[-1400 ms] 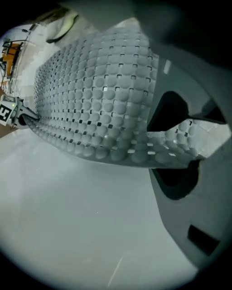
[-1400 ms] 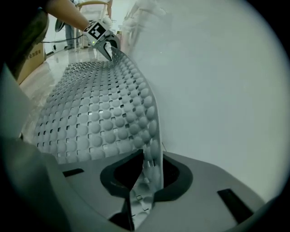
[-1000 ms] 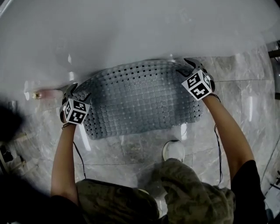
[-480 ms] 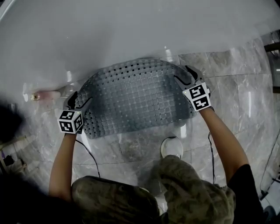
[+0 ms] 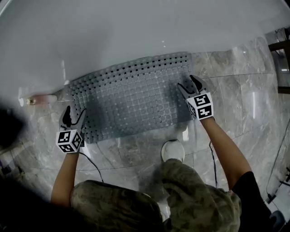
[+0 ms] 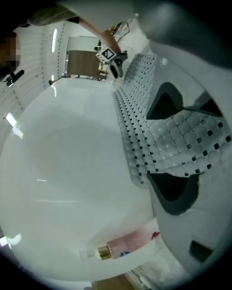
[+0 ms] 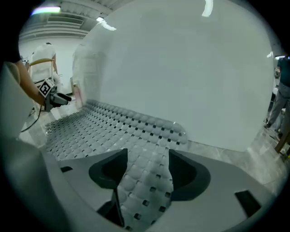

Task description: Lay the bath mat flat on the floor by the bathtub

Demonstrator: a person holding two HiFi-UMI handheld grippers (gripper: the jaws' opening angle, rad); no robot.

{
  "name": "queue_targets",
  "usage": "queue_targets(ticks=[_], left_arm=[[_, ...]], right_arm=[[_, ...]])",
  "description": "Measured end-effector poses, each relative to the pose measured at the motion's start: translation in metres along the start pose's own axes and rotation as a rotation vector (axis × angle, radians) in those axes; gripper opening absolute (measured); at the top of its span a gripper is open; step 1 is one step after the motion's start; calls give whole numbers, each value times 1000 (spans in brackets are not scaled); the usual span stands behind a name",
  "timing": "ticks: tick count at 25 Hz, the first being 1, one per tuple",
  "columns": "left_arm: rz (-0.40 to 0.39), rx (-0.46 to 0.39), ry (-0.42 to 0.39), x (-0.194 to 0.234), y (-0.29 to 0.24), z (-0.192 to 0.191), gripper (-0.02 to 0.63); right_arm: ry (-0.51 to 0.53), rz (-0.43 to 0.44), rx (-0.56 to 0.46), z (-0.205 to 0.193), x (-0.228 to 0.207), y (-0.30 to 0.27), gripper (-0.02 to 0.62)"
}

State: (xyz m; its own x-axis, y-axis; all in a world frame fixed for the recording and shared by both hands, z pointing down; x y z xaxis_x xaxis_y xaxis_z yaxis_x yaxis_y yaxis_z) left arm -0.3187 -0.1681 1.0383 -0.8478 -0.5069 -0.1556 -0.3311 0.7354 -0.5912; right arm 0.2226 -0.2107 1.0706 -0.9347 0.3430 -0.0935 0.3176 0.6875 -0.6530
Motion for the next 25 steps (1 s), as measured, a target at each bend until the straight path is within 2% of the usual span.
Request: queue_targets(ticks=[2, 4, 6, 9, 11, 18, 25], left_arm=[[-4, 18, 53, -5, 3, -15, 365], [-50, 74, 66, -17, -2, -34, 364], [-121, 150, 47, -30, -12, -51, 365], [-208, 235, -32, -47, -24, -69, 365], [-216, 229, -65, -52, -25, -76, 368], [-272, 244, -21, -57, -21, -80, 380], [-281, 226, 79, -72, -3, -97, 382]], right_arm=[[-5, 33, 46, -14, 8, -5, 250], [-20, 44, 93, -28, 15, -10, 252], [-24, 50, 145, -42, 21, -14, 252], [-14, 46, 167, -50, 25, -17, 256], [-29, 43, 165, -51, 25, -16, 256], [-78, 11, 139, -57, 25, -10, 258], [-60, 30, 144, -74, 30, 6, 258]])
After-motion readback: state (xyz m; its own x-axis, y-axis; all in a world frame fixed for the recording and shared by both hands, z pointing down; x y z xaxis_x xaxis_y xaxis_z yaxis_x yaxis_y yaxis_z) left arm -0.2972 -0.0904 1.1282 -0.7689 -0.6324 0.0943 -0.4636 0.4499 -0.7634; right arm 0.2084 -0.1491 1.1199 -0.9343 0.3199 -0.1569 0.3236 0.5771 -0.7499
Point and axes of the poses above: the fingertips, and each gripper's own axes: y backward along the fingers, x to its left, z out of its top, the point moved 9 cm from there along y, backward along the fingers, and after that the axes turned 13 degrees about -y, right-handed, at the moved point
